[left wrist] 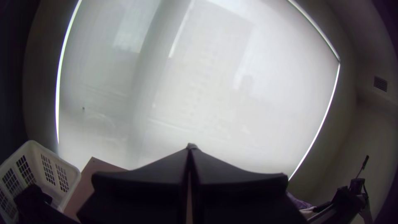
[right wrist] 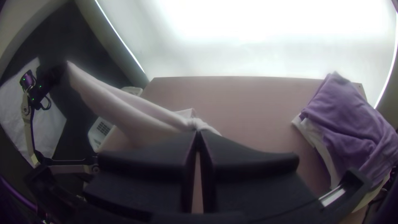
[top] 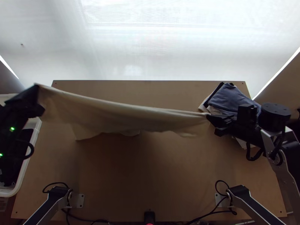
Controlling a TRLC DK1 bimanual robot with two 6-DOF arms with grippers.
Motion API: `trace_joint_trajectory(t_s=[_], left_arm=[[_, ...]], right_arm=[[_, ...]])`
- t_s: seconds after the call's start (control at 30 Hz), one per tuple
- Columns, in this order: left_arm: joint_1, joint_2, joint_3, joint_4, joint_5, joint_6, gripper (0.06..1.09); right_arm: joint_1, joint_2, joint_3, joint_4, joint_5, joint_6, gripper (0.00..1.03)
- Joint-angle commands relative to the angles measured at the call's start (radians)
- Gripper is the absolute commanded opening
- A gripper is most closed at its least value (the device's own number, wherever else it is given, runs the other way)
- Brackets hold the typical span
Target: Fold the t-shirt
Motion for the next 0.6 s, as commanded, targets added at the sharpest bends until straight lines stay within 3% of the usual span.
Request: trace_joint_trajectory(t_s=[0.0,0.1,0.3,0.57], left_arm=[[-0.098,-0.012,-0.100,-0.047,0.010,-0.020,0.09],[-0.165,0.073,-0.161,-0.030,0.010,-0.017,0.09],[-0.325,0.223,-0.327,0.068,0.008,0.027,0.09],[-0.567,0.313,-0.428,0.036,0.008,0.141,0.09]], right_arm=[[-0.021,-0.007,-0.081,-0.043,-0.003,0.002,0.03],[-0.099,0.031,-0.155,-0.031,0.004,-0.001,0.03],[-0.130,0.083,-0.308,0.043,0.130,-0.001,0.03],[-0.240,0.188,-0.394,0.022,0.133,-0.075,0.03]])
